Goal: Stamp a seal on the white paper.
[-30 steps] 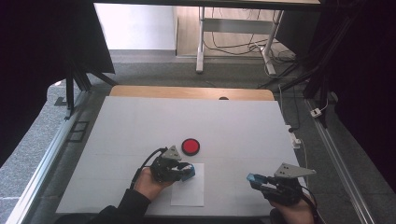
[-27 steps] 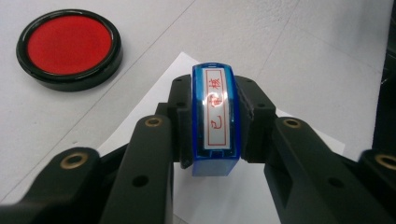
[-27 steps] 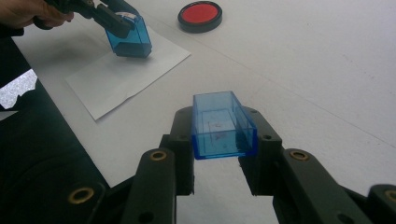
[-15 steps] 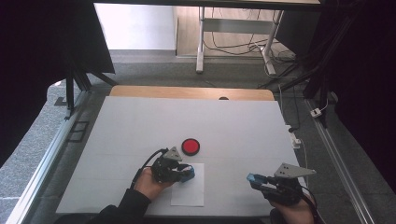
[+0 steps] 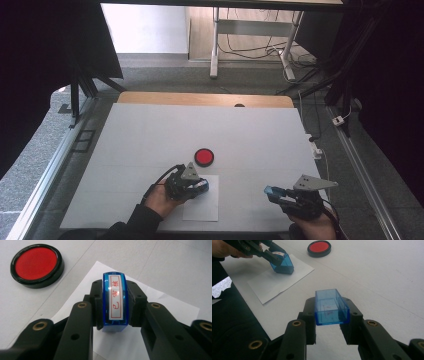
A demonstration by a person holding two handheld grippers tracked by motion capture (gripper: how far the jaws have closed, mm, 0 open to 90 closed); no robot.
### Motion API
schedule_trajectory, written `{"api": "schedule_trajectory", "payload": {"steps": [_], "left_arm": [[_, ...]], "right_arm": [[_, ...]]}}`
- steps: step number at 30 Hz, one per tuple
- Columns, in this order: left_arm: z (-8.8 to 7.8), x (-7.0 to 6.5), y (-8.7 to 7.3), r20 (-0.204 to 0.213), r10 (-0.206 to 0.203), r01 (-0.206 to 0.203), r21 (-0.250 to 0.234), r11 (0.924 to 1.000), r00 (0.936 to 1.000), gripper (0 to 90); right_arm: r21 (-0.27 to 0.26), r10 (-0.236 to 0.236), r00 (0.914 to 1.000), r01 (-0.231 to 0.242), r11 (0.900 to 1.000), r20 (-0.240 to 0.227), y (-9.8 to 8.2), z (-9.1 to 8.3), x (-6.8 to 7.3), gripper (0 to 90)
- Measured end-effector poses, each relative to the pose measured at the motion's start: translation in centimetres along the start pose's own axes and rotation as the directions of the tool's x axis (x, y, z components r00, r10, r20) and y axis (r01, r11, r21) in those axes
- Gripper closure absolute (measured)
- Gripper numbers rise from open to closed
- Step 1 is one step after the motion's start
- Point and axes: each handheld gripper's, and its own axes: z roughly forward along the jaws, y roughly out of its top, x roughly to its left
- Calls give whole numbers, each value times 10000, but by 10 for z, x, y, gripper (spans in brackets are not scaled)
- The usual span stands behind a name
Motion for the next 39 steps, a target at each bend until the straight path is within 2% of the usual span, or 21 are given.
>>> {"api": "schedule_trajectory", "payload": {"steps": [4, 10, 12, 15, 18, 20, 23, 27, 30, 33, 39], "left_arm": [[0, 0, 0, 13, -145, 145, -41, 9999, 9999, 706], [1, 8, -1, 407, -653, 656, -47, 9978, 9970, 706], [1, 12, -2, 698, -936, 945, -103, 9955, 9932, 706], [1, 20, -4, 1138, -1397, 1425, -169, 9896, 9836, 706], [1, 24, -6, 1363, -1612, 1653, -196, 9860, 9775, 706], [1, 24, -5, 1326, -1578, 1616, -181, 9867, 9785, 706], [1, 21, -4, 1137, -1382, 1408, -153, 9899, 9839, 706], [1, 13, -2, 687, -962, 972, -111, 9952, 9930, 706], [1, 6, -1, 347, -652, 655, -75, 9978, 9973, 706], [1, 2, 0, 116, -448, 449, -43, 9990, 9989, 706], [1, 2, 0, 112, -418, 418, -5, 9991, 9991, 705]], "right_arm": [[12, -3, 10000, 3, 10000, -10, 0, 0, 0, 686], [22, 0, 10000, 0, 10000, -9, 0, 0, 0, 686], [12, 3, 10000, -3, 10000, -29, 0, 1, 0, 687], [12, 13, 10000, -13, 10000, -12, 0, 1, 0, 686], [19, 17, 10000, -17, 10000, -13, 0, 1, 0, 686], [21, 23, 10000, -23, 10000, -17, 0, 1, 0, 686], [15, 34, 10000, -34, 10000, -20, 0, 1, 0, 686], [26, 26, 10000, -26, 10000, -7, 0, 1, 0, 686], [29, 25, 10000, -25, 10000, -12, 0, 1, 0, 686], [23, 24, 10000, -24, 10000, -32, 0, 1, 0, 686], [24, 9, 10000, -8, 10000, -46, 0, 1, 0, 686]]}}
